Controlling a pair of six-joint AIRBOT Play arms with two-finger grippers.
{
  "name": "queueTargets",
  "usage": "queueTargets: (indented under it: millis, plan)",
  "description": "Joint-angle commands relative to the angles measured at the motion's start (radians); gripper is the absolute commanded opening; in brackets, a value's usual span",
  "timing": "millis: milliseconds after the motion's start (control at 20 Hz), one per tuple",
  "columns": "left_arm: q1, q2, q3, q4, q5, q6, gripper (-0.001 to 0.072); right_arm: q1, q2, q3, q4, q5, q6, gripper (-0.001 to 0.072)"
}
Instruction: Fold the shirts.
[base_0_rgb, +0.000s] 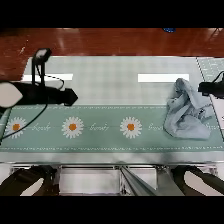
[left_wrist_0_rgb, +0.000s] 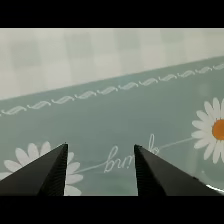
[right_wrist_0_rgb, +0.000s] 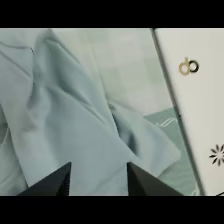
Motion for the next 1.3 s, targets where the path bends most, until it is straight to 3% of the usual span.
queueTargets:
  millis: [0,400,450,500,550,700,850,1050,1250]
  plan:
    - [-0.054,0.092,-0.170,-0.041,0.090,-0.031,0.0509,-0.071,-0.033,-0.119,0.170,-0.085,-0.068,0.0407]
    - [-0.058,0.002,-0.212,-0.041,0.221,-0.061,0.0509,-0.068,-0.241,-0.124,0.294,-0.097,-0.083,0.0404]
    - [-0.058,-0.012,-0.212,-0.041,0.219,-0.061,0.0509,-0.068,-0.253,-0.124,0.301,-0.090,-0.084,0.0355]
    - [-0.053,-0.018,-0.212,-0.044,0.220,-0.064,0.0509,-0.068,-0.257,-0.124,0.310,-0.081,-0.091,0.0217]
    - [-0.050,-0.016,-0.212,-0.050,0.235,-0.105,0.0509,-0.068,-0.256,-0.124,0.337,-0.070,-0.121,0.0030]
    - [-0.038,0.025,-0.209,-0.048,0.257,-0.131,0.0509,-0.068,-0.198,-0.122,0.434,-0.032,-0.209,0.0033]
    - [0.016,0.117,-0.208,-0.048,0.108,-0.116,0.0509,-0.068,-0.024,-0.069,0.545,-0.025,-0.282,0.0033]
    - [0.039,0.277,-0.263,0.053,-0.055,-0.046,0.0509,-0.068,0.200,0.135,0.748,0.013,-0.359,0.0033]
    - [0.064,0.422,-0.311,0.061,-0.059,-0.046,0.0509,-0.068,0.299,0.381,0.883,0.061,-0.392,0.0033]
